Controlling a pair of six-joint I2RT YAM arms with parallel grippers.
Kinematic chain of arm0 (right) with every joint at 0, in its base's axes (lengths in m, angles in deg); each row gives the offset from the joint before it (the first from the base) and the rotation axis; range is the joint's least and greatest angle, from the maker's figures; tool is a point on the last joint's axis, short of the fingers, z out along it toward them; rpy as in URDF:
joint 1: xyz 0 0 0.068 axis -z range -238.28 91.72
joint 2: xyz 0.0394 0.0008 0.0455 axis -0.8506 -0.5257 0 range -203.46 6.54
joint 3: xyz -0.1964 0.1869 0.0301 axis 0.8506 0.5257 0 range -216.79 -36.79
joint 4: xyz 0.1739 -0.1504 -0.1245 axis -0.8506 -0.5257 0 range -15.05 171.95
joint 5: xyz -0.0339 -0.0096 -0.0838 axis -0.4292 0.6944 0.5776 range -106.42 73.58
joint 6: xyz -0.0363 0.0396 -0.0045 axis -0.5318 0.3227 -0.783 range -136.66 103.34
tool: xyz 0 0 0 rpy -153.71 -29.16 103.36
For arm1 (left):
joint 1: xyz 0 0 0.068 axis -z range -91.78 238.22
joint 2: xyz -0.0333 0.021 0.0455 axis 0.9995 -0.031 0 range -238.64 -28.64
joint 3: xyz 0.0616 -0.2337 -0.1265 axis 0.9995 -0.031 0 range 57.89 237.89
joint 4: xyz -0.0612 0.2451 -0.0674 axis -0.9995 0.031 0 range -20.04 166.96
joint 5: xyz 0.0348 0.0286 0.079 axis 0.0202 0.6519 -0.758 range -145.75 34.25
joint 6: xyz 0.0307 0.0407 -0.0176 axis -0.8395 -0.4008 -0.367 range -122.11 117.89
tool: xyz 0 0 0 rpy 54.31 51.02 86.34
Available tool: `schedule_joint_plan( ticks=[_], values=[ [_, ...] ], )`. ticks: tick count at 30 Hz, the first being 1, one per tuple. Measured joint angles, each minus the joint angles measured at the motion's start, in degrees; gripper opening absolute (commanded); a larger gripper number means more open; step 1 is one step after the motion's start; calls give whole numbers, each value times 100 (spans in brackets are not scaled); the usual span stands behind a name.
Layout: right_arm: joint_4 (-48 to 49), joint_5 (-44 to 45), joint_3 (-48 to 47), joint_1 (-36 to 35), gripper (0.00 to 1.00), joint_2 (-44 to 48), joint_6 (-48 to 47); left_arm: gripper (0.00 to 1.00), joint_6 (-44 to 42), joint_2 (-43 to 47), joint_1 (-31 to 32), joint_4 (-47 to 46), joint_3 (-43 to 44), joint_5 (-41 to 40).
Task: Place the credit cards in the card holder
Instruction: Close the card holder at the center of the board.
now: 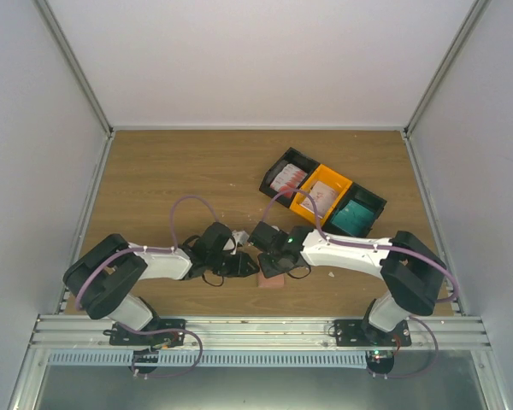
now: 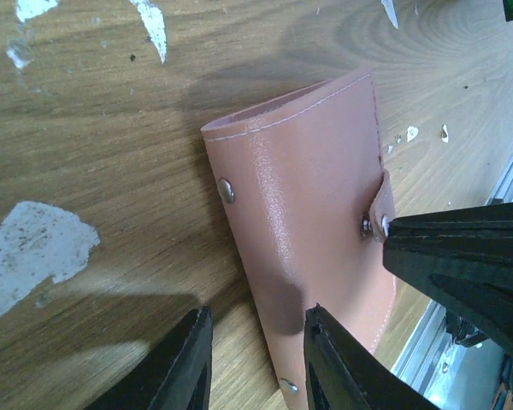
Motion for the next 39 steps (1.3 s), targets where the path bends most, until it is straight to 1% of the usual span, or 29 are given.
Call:
schedule_joint_plan(
  ticks=[17,30,32,36,39],
  values=[
    [9,42,4,0,1,-122,-59,33,0,-155,42,-146,79,-2],
    [444,-225,284,68,1,-83,-57,33,0,-269,50,-234,140,0],
    [472,-264,313,94,6,-42,-57,33,0,-275,55,-251,140,0],
    [527,-332,337,116,21,101,-74,33,0,-293,61,-284,142,0],
    [623,-396,337,129,24,356,-98,33,0,-295,70,-284,149,0]
  ],
)
